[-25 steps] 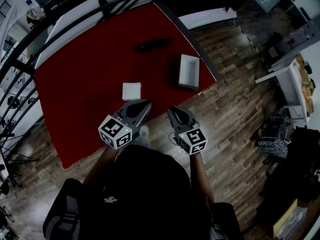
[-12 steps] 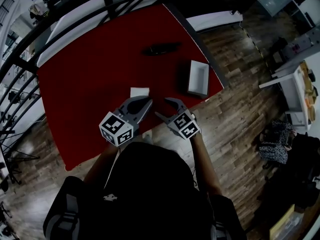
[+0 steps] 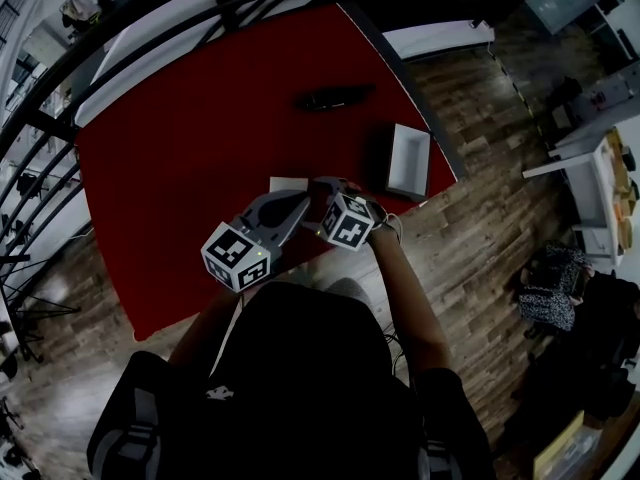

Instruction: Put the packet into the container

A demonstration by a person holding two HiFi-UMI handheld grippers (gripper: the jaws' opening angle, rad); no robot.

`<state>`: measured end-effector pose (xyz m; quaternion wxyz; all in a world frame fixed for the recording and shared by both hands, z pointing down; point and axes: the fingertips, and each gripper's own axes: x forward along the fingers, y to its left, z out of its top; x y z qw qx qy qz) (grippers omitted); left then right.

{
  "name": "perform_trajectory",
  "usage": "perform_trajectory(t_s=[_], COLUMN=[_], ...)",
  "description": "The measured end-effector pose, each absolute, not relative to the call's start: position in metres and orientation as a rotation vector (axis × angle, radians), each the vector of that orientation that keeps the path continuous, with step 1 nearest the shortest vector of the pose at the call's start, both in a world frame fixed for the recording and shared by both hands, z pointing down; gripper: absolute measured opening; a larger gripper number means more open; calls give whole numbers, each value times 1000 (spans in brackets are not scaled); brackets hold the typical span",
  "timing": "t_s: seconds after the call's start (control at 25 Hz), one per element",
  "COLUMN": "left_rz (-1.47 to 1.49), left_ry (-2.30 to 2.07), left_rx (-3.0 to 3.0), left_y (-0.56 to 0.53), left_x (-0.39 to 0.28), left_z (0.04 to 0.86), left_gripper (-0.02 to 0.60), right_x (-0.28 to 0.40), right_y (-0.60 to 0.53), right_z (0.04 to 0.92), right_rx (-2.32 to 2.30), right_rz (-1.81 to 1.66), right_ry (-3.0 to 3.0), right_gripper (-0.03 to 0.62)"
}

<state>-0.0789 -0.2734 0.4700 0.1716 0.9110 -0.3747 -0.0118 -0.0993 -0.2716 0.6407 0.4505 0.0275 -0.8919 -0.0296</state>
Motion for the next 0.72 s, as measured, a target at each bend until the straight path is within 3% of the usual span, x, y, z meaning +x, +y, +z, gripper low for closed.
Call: perform_trajectory(t_s=[0.72], left_rz=[7], left_ry=[-1316], left_rx=[2459], left_y=[-289], left_x=[-113], left_z=[483], left_gripper=[6], right_x=[-118], right_y=[-286], right_z=[683], right_rx=[-144], right_rz=[-169], right_ry=[-2098], right_gripper=[411])
